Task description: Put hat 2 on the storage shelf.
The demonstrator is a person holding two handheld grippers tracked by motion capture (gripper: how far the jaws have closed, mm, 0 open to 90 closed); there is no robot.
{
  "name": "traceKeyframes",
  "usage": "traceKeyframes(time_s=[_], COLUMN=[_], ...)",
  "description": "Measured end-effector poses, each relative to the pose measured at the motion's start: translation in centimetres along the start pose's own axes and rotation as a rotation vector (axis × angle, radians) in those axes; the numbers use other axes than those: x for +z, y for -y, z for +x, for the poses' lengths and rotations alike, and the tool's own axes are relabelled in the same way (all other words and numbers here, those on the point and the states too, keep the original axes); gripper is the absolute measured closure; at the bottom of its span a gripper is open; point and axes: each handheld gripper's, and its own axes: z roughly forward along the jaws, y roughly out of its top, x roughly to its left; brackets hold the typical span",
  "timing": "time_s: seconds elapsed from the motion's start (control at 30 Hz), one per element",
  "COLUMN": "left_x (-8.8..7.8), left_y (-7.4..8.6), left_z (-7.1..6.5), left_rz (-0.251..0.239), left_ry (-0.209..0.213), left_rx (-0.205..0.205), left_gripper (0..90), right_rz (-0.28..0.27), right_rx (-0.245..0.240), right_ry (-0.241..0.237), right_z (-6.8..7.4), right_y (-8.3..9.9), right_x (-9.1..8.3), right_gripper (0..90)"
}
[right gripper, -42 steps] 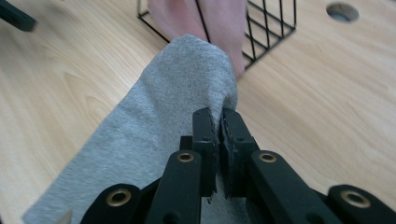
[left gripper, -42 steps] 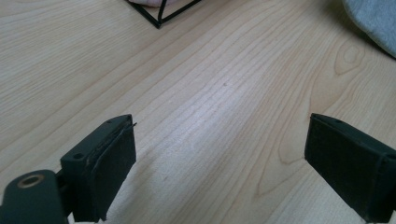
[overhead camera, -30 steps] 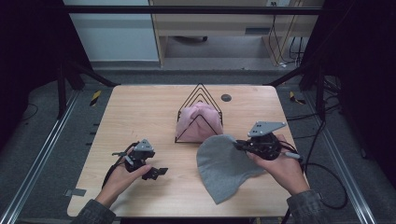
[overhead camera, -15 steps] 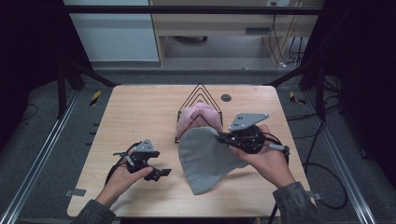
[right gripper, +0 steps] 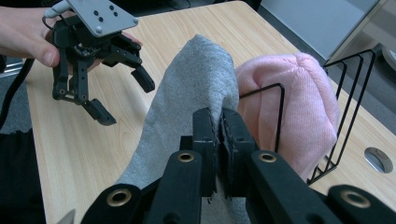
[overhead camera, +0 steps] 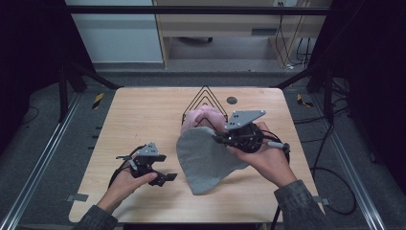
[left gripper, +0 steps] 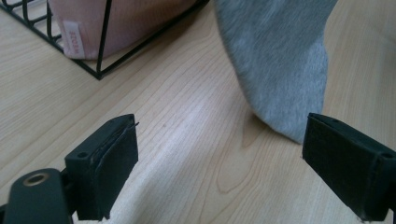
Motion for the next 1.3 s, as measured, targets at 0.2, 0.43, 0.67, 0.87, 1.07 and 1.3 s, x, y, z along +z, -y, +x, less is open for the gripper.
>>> traceKeyframes(time_s=[0.2,0.43,0.67,0.87,1.07,1.3], left_x=[-0.4,-1.0,-1.4,-2.0,-2.1,-1.8], left_y=[-1.6,-3.1,-4.5,-6.2,-7.5,-8.5], left_z=[-0.2,0.3,0.9,1.1,1.2,1.6], left_rz=[0.0,0.024,0.021,-0.005,-0.009,-0.005], left_ry=[0.017,0.006,0.005,0.021,0.026,0.031], left_rx=[0.02,0.049,0.054,0.061,0.079,0.092], left_gripper=[11.4,11.7,11.9,14.1,16.2,19.4], right_rz=[0.007,0.008,0.002,-0.004,-0.008,-0.017], right_rx=[-0.025,-0.044,-0.068,-0.075,-0.078,-0.084], right_ry=[-0.004,-0.004,0.004,0.005,0.001,-0.006], right_z=[0.0,-0.1,-0.1,-0.2,-0.1,0.1], right_y=[-1.0,-2.0,-3.1,-3.9,-4.3,-4.8], right_x=[-0.1,-0.2,-1.0,-1.3,-1.2,-1.3], right_gripper=[85.9,85.9,85.9,85.9,85.9,85.9])
